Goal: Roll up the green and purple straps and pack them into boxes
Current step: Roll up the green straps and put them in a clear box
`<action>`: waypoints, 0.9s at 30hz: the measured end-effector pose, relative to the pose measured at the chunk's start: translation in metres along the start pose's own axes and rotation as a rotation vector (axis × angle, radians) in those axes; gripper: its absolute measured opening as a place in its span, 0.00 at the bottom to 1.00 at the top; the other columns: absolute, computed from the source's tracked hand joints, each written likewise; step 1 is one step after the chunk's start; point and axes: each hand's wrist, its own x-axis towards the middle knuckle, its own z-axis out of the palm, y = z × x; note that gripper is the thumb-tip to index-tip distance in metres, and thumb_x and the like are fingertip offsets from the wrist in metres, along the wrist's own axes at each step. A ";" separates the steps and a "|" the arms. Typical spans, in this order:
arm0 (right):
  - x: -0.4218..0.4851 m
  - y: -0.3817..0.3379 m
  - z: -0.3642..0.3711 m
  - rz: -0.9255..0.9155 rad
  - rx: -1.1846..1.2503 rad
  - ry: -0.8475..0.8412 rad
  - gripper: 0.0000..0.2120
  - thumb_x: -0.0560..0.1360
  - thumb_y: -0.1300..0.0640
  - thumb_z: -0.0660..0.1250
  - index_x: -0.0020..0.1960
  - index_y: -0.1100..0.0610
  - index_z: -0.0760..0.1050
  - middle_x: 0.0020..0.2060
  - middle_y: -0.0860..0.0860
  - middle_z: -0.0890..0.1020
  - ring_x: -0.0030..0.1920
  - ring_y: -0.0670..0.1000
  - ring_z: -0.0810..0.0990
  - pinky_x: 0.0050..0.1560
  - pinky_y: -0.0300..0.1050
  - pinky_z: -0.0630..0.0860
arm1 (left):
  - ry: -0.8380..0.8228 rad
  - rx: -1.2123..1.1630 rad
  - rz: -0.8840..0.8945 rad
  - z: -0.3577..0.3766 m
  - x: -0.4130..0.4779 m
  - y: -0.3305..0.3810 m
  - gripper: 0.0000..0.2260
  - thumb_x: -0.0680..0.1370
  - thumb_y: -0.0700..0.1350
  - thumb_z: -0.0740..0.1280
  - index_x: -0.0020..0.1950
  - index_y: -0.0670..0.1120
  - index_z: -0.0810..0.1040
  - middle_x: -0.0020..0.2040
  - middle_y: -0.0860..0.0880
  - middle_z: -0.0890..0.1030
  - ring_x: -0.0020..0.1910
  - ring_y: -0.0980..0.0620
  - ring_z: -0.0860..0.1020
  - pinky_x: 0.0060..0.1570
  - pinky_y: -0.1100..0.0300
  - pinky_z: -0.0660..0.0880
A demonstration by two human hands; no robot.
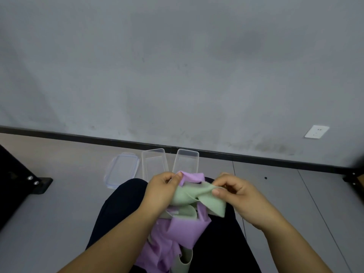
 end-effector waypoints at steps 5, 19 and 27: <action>-0.006 -0.002 -0.019 0.005 0.728 0.108 0.19 0.50 0.51 0.82 0.34 0.56 0.77 0.41 0.52 0.82 0.42 0.50 0.81 0.40 0.40 0.78 | 0.067 -0.089 -0.044 -0.016 0.006 -0.001 0.16 0.78 0.50 0.65 0.32 0.44 0.74 0.28 0.47 0.70 0.30 0.51 0.67 0.33 0.60 0.65; -0.005 0.006 -0.010 0.366 -0.227 0.301 0.23 0.66 0.36 0.62 0.58 0.43 0.68 0.52 0.47 0.76 0.52 0.48 0.77 0.53 0.48 0.74 | -0.066 -0.113 -0.004 -0.017 -0.009 0.016 0.14 0.79 0.50 0.63 0.45 0.41 0.80 0.35 0.46 0.77 0.32 0.52 0.76 0.26 0.61 0.74; 0.012 0.010 0.003 -0.057 -0.678 0.113 0.07 0.69 0.51 0.72 0.40 0.39 0.78 0.39 0.39 0.81 0.44 0.41 0.77 0.49 0.39 0.73 | -0.051 -0.081 0.020 -0.015 -0.007 0.014 0.13 0.78 0.49 0.63 0.43 0.42 0.81 0.36 0.45 0.79 0.36 0.51 0.76 0.39 0.57 0.77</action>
